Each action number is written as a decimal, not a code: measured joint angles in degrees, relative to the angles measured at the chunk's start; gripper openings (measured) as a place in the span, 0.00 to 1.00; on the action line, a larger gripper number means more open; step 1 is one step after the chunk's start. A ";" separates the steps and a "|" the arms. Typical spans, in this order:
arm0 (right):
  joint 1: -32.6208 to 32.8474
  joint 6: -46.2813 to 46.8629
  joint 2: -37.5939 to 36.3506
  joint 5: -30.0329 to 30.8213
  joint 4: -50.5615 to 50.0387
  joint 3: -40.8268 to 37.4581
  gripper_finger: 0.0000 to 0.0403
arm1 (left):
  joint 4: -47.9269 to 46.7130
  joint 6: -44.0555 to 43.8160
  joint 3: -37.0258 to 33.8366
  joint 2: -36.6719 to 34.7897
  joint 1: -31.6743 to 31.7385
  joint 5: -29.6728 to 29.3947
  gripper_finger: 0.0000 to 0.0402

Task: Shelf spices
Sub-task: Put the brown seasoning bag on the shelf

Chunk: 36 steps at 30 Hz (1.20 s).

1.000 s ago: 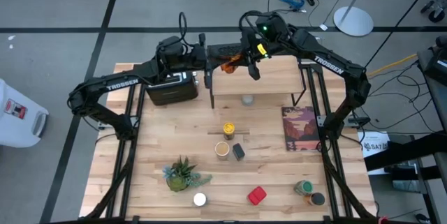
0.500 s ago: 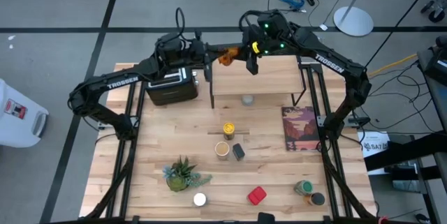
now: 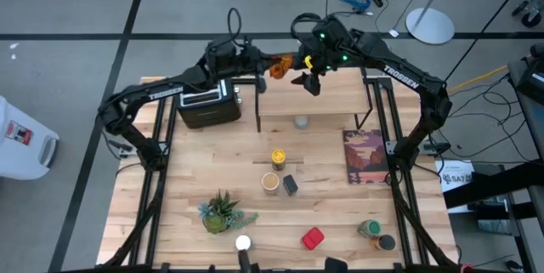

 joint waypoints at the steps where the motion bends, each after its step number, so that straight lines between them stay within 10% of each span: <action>1: -0.02 0.14 0.00 0.04 -0.87 0.00 0.60 | 0.06 -0.02 0.00 0.50 0.34 0.16 0.00; 36: 0.55 -0.19 0.00 -0.26 -9.22 0.00 0.60 | 5.38 1.68 -2.60 9.77 7.65 10.07 0.00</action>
